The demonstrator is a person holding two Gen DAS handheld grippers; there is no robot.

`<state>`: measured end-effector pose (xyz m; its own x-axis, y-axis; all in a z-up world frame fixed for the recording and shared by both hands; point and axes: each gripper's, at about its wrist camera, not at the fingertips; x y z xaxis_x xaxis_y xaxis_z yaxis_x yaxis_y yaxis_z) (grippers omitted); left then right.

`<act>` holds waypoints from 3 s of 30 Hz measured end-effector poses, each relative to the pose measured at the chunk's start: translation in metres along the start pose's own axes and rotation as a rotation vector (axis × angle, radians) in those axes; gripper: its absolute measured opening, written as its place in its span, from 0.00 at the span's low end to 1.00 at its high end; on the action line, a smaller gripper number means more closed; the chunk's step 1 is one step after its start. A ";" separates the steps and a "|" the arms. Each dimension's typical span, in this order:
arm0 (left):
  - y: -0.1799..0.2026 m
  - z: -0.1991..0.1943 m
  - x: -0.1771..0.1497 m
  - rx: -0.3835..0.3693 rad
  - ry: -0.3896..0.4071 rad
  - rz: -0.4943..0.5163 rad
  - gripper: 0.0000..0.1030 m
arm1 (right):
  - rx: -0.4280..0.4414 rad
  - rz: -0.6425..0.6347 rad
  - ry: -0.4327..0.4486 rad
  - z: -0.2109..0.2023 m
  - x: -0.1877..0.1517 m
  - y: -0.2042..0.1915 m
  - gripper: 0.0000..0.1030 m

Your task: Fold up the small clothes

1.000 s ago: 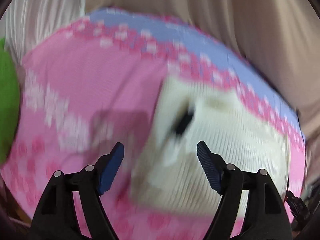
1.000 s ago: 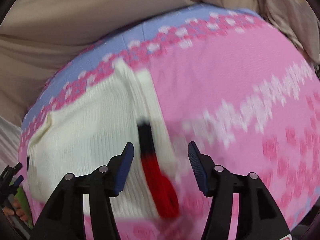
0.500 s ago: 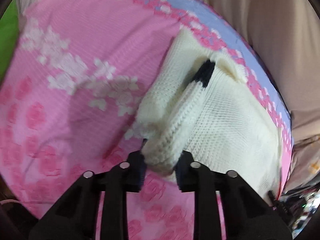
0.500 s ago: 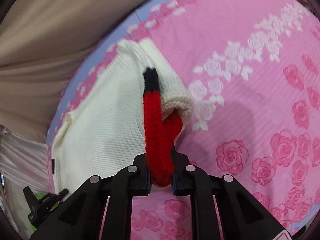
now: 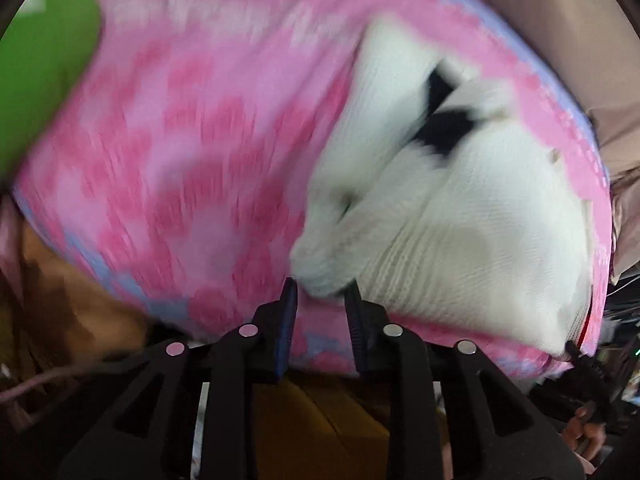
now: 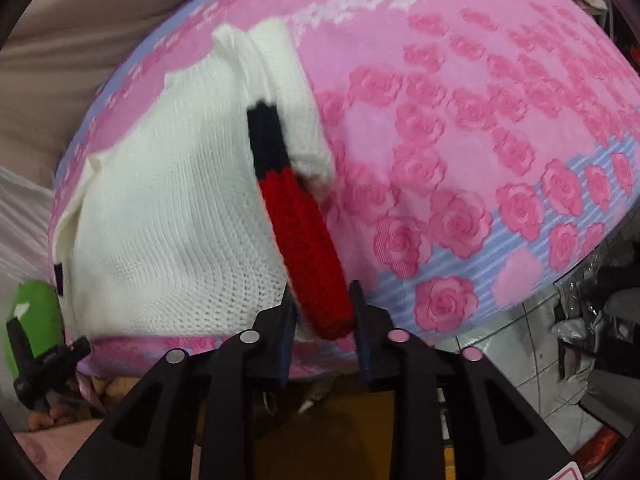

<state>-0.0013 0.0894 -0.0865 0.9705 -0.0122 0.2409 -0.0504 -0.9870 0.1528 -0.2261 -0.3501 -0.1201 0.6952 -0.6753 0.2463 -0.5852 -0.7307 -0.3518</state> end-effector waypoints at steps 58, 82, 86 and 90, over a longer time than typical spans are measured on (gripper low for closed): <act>0.073 0.039 0.003 0.203 0.094 0.269 0.39 | -0.038 -0.137 0.054 0.016 0.029 -0.049 0.00; 0.058 0.006 0.072 0.032 0.225 0.057 0.70 | -0.082 -0.149 0.187 0.020 0.108 -0.072 0.48; 0.064 0.045 0.107 0.069 0.150 0.072 0.45 | -0.047 -0.061 0.119 0.060 0.127 -0.068 0.49; 0.064 0.050 0.113 0.043 0.130 0.073 0.07 | 0.007 -0.032 0.158 0.049 0.119 -0.073 0.07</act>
<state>0.1167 0.0171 -0.0979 0.9258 -0.0665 0.3720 -0.1070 -0.9902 0.0893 -0.0802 -0.3720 -0.1092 0.6384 -0.6598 0.3963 -0.5605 -0.7514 -0.3481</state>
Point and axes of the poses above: each gripper's, at about its wrist camera, not at the fingertips, and z roughly the way its jaws point, y to its right, x to its top, and after that the axes turned 4 degrees about x, right-handed
